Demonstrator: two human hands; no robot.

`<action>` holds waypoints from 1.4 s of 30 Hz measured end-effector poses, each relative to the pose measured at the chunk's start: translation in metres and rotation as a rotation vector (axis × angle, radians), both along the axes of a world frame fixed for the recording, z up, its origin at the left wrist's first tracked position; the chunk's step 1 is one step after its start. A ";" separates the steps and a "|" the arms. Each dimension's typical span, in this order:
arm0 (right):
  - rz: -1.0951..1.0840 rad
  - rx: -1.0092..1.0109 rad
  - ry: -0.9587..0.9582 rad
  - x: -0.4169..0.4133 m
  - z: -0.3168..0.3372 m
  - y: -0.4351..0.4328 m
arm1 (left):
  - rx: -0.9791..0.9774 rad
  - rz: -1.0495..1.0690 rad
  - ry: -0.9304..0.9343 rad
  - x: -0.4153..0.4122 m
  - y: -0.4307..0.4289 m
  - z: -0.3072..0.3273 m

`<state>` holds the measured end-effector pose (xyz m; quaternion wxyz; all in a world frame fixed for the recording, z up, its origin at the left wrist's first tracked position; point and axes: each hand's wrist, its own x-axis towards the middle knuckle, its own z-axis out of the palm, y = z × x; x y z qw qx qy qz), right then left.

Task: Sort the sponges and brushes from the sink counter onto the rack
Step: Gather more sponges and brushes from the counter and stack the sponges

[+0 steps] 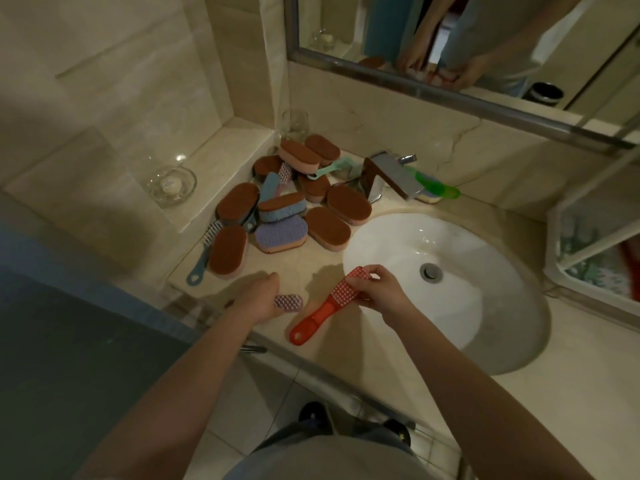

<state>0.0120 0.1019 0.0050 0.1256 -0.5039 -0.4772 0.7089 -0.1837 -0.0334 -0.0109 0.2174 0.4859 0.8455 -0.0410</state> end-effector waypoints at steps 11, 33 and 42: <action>-0.163 0.001 0.108 0.012 0.022 0.009 | -0.149 0.003 -0.124 0.006 0.010 0.010; -0.130 0.351 0.109 0.053 0.118 0.049 | 0.437 0.323 -1.189 0.108 0.116 0.110; -0.210 0.263 -0.031 0.154 0.091 0.043 | 0.519 0.419 -1.288 0.190 0.170 0.116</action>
